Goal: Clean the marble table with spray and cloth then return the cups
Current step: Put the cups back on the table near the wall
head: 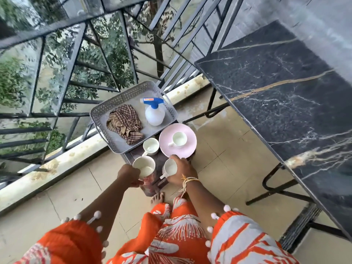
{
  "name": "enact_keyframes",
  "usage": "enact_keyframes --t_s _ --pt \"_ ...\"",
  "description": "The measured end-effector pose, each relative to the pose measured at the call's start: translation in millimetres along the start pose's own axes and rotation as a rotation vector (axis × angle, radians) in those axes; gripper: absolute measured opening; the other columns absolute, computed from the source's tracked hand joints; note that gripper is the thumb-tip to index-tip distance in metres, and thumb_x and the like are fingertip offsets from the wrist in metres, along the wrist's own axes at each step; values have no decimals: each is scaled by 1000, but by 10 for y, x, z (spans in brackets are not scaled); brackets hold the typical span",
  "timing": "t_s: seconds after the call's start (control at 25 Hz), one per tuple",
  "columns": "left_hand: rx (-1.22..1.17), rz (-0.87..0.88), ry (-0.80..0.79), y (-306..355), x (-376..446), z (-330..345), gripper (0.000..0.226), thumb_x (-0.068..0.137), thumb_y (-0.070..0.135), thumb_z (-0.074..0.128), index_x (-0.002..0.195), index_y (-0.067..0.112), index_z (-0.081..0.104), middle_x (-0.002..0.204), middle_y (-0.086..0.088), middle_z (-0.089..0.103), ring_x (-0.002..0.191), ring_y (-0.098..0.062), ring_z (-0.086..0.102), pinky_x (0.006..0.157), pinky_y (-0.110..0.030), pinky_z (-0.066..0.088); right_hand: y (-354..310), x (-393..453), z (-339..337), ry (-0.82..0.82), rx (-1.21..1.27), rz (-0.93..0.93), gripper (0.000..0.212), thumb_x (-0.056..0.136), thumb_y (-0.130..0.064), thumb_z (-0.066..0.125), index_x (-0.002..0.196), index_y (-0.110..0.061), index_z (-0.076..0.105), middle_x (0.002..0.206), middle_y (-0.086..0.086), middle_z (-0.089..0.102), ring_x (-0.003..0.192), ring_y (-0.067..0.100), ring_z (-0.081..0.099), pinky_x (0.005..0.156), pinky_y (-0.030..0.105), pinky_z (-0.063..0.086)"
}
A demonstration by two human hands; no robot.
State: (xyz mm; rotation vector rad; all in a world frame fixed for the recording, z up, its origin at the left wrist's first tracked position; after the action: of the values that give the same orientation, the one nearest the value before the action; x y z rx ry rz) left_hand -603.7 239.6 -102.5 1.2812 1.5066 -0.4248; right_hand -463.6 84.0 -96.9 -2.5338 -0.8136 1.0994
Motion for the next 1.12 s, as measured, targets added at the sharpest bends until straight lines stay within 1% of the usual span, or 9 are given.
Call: enact_keyframes --t_s 0.2,0.28,0.36,0.52,0.6,0.72,0.84,0.96,1.12 --pt "86 107 -33 672 -382 152 15 87 -7 47 101 -4 52 75 -23 59 48 -32 61 27 -32 45 175 -187 -660 136 30 -31 76 59 -39 74 128 -41 40 116 7 56 109 33 57 85 36 51" --pt "97 164 -77 997 -509 305 14 89 -6 45 102 -4 50 74 -24 58 48 -33 61 32 -35 50 307 -257 -984 184 36 -46 80 60 -38 75 131 -41 39 119 5 56 110 30 58 85 33 49" --pt "136 217 -114 1314 -618 483 14 91 -3 45 103 -7 52 72 -24 61 45 -30 64 46 -38 58 482 -331 -1326 251 58 -64 80 58 -39 76 130 -41 40 120 2 57 110 28 58 86 32 49" --pt "115 269 -160 1908 -826 964 25 92 -3 43 116 -11 46 53 -21 55 39 -30 63 40 -35 54 903 -474 -1952 365 169 -43 77 54 -53 73 124 -41 46 119 1 61 110 26 59 87 33 49" --pt "141 316 -160 2242 -1029 1277 23 93 0 43 114 -10 45 53 -19 57 37 -28 63 39 -34 54 1162 -497 -2326 416 186 -8 78 55 -58 74 125 -38 47 122 1 62 113 27 58 90 34 49" --pt "130 428 -156 2764 -1405 1677 16 93 0 40 107 -8 43 63 -21 58 35 -24 62 37 -33 53 1519 -496 -2932 512 222 46 71 57 -53 77 120 -36 48 118 0 64 109 28 60 87 35 50" --pt "138 506 -158 3150 -1614 1921 21 93 -1 39 114 -5 41 73 -23 60 36 -22 62 35 -31 52 1756 -477 -3403 601 273 43 68 56 -53 76 117 -36 50 115 -2 65 106 26 61 85 35 53" --pt "187 540 -127 3570 -1683 2153 28 94 1 40 120 -9 42 71 -23 61 35 -22 62 34 -30 51 1982 -386 -3850 624 233 64 66 62 -48 78 122 -36 51 119 1 63 111 27 58 88 36 49" --pt "249 570 -97 4229 -1605 2471 39 94 2 37 130 -14 38 69 -26 63 39 -25 64 38 -34 54 2283 -45 -4420 655 231 102 65 62 -52 76 120 -37 52 118 2 63 112 28 59 88 37 50"
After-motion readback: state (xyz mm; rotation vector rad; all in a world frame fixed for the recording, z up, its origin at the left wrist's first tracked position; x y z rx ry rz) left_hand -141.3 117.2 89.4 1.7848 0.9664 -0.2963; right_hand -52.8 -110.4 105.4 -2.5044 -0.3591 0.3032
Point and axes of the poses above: each hand's wrist, its own x-axis towards the middle knuckle, its own z-axis out of the palm, y = z × x, the point moved 2 cm from there along x, towards the middle knuckle
